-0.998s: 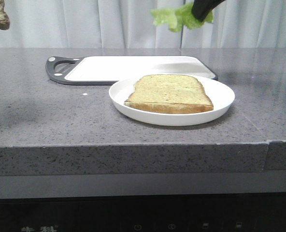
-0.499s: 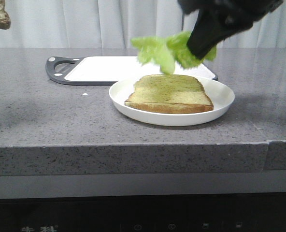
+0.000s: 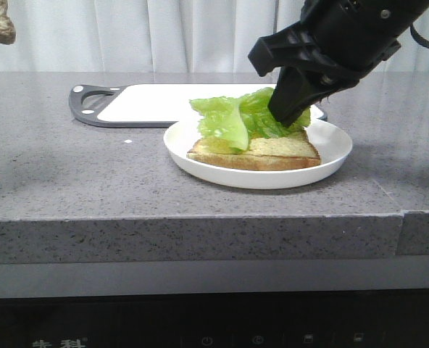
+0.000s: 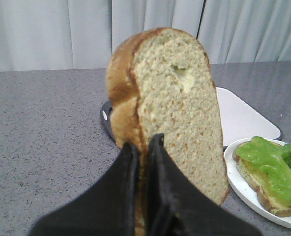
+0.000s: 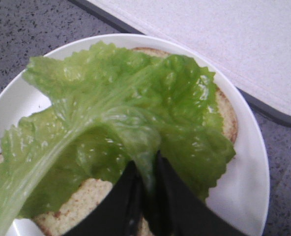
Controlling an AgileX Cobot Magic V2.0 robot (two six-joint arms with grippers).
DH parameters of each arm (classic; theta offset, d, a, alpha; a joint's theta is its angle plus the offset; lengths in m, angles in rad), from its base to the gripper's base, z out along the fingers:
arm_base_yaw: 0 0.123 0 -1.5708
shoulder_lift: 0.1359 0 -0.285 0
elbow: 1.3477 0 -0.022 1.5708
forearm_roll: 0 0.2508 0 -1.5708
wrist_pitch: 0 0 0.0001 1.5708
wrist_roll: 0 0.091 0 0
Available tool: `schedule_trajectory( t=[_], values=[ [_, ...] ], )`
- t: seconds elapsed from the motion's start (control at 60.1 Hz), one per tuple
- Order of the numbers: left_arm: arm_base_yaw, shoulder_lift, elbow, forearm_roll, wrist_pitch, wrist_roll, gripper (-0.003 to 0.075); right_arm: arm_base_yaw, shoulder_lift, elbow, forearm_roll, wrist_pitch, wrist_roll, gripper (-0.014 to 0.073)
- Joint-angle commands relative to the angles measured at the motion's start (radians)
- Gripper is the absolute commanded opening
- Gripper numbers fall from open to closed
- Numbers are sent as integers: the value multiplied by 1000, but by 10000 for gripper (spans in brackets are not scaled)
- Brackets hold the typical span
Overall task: Left arm grabs bread, right arm adds lettuce
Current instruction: 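Carry the lettuce over the plate and release it onto the bread, then bring the held bread slice over the lettuce and lower it with left gripper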
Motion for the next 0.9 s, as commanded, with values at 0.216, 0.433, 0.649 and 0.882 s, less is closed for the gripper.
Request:
schedule_trajectory(
  t=[0.216, 0.433, 0.649, 0.882],
  values=[
    [1, 0, -34, -9, -89, -13, -21, -1, -72, -26, -7, -48, -8, 401],
    [1, 0, -34, -9, -89, -13, -21, -1, -139, -33, -7, -54, -8, 402],
    [1, 4, -37, -55, -54, -13, -21, -1, -288, -23, -7, 12, -8, 225],
    [1, 113, -111, -134, 27, -13, -21, -1, -512, 80, -7, 7, -8, -52]
  ],
)
